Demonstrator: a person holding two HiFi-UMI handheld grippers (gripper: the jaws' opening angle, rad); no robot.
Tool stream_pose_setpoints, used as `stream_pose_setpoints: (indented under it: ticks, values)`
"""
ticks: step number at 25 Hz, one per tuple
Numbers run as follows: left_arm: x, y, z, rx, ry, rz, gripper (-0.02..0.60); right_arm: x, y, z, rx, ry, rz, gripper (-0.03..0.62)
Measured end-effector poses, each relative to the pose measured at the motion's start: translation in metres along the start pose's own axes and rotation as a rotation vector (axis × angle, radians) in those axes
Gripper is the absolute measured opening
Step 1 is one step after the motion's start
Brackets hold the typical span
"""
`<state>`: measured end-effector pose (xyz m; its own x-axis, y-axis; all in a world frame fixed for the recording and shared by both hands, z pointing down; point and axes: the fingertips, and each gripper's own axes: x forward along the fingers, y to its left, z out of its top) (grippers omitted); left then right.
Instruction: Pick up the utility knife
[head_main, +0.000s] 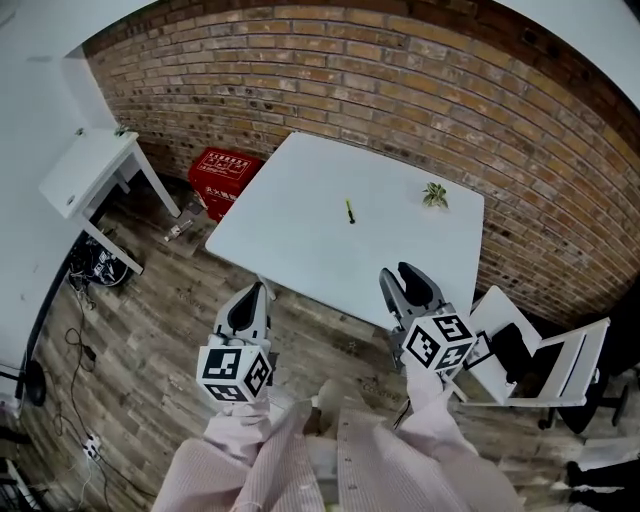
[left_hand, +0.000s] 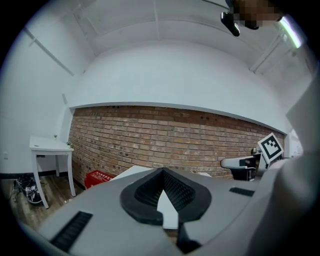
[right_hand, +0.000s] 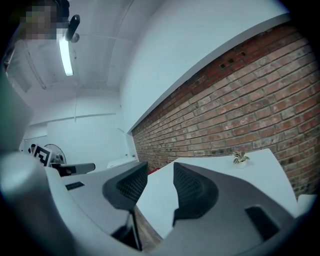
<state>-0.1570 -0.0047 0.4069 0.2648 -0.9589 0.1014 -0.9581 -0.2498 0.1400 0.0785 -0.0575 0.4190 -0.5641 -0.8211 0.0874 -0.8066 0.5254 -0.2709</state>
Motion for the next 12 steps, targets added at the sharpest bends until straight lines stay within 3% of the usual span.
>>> stream_pose_setpoints:
  ticks: [12]
  values:
    - [0.072, 0.034, -0.019, -0.045, 0.063, 0.001, -0.008, 0.077, -0.035, -0.018, 0.031, 0.080, -0.006, 0.146]
